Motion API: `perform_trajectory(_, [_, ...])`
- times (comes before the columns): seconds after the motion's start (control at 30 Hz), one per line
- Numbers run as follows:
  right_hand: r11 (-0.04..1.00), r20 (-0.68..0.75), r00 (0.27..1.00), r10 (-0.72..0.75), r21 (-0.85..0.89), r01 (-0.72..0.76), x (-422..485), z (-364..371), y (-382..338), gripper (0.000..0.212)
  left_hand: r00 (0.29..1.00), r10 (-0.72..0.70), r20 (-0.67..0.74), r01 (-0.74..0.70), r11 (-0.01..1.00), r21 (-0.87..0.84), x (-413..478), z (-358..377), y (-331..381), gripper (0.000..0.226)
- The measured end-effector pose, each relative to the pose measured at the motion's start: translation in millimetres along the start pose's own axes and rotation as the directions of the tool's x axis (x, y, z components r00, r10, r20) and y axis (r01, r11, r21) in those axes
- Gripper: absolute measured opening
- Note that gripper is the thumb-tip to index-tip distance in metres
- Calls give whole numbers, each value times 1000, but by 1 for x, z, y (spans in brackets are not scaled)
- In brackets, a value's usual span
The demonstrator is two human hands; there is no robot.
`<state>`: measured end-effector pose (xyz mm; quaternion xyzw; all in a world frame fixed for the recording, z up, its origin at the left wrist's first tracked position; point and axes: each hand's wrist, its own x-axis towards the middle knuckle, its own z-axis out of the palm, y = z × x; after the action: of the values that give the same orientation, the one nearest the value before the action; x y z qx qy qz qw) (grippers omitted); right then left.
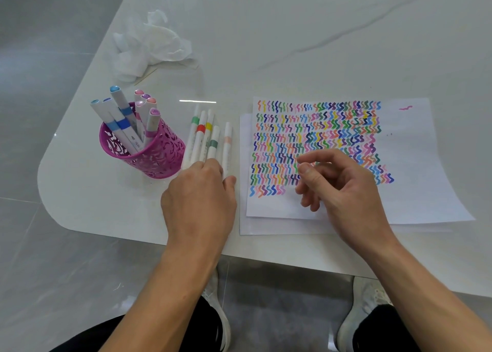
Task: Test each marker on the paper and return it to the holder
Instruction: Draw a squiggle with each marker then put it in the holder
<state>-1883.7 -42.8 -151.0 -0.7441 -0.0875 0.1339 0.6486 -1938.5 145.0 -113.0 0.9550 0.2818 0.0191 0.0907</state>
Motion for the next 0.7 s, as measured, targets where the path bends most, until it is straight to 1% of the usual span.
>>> perform_trajectory(0.17, [1000, 1, 1000, 0, 6, 0, 0, 0, 0, 7, 999, -31, 22, 31, 999, 21, 2, 1, -1, 28])
perform_trajectory(0.27, [1000, -1, 1000, 1, -2, -1, 0, 0, 0, 7, 1000, -19, -14, 19, 1000, -2, 2, -1, -1, 24])
perform_trajectory(0.33, [1000, 1, 1000, 5, 0, -5, 0, 0, -1, 8, 999, -12, -45, 10, 999, -49, 1, -3, -1, 26])
perform_trajectory(0.4, [1000, 1, 1000, 6, -1, -6, 0, 0, -1, 7, 998, -7, -69, -2, 990, -142, 1, -5, 1, 28])
perform_trajectory(0.47, [1000, -1, 1000, 4, -16, -4, 0, -1, -2, 7, 998, -1, -60, -15, 965, -263, 0, -5, 3, 29])
perform_trajectory(0.57, [999, -8, 1000, -1, -35, 1, 0, 0, -3, 8, 999, 38, 23, -25, 909, -416, -3, -4, 6, 27])
perform_trajectory(0.7, [997, -31, 999, 6, -70, -8, 0, -1, -4, 9, 986, 102, 129, -4, 797, -603, -7, 4, 10, 17])
